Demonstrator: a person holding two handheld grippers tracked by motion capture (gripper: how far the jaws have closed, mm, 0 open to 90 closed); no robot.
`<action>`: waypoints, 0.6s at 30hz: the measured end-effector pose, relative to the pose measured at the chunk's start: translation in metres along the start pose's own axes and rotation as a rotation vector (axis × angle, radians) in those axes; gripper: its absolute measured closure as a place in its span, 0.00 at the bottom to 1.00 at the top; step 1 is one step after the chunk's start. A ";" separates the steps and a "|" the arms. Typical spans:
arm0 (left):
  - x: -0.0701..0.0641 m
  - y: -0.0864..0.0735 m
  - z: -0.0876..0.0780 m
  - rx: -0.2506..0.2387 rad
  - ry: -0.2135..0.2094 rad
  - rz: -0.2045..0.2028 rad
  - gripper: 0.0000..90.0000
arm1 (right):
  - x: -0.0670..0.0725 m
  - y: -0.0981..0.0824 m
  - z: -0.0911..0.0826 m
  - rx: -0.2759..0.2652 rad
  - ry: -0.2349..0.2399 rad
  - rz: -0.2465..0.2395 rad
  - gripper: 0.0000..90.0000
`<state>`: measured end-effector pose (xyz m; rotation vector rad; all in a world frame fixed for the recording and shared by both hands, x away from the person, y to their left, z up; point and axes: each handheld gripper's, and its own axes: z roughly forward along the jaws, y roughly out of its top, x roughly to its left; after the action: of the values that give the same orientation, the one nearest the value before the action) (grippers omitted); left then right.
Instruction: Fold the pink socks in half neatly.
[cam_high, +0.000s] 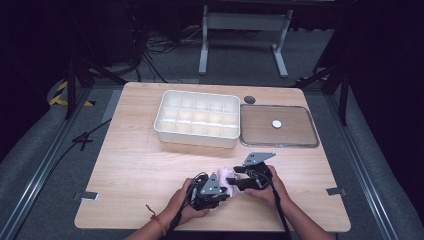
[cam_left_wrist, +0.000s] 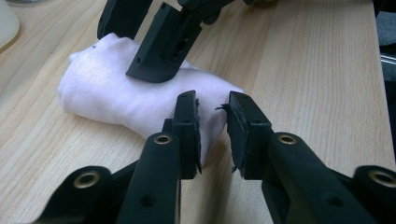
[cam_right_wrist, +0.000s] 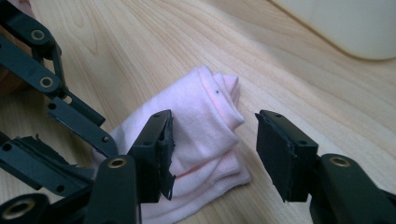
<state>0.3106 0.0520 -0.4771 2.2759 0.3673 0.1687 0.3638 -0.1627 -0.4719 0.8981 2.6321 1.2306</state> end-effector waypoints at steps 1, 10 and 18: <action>0.000 0.001 0.000 0.006 -0.003 0.008 0.79 | -0.002 0.000 0.000 0.001 0.015 0.009 0.53; 0.008 0.003 -0.021 -0.009 0.000 -0.028 0.70 | -0.002 0.002 -0.002 0.027 0.023 -0.028 0.58; 0.011 -0.004 -0.011 0.053 -0.005 -0.002 0.75 | 0.010 0.008 -0.009 0.004 -0.002 -0.061 0.54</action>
<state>0.3173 0.0656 -0.4723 2.3279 0.3756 0.1536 0.3567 -0.1587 -0.4586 0.8125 2.6409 1.2096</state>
